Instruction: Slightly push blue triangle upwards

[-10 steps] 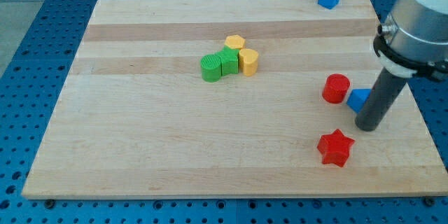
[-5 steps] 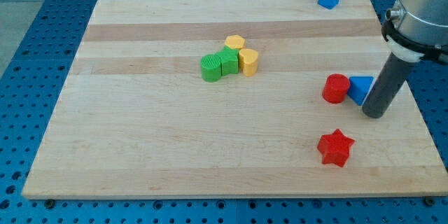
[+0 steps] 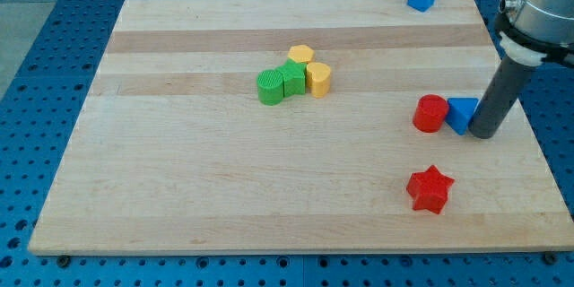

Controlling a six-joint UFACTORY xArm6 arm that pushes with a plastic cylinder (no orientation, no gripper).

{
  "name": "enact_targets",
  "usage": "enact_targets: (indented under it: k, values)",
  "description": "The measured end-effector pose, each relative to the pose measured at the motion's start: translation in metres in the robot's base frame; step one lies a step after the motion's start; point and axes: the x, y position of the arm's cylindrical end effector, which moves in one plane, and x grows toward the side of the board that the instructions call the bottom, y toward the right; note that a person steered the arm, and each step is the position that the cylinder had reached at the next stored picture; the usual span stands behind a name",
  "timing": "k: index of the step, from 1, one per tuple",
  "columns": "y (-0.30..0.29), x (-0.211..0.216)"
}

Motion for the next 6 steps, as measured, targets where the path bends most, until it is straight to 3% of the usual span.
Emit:
enact_targets:
  k: [6]
  values:
    - [-0.029,-0.013]
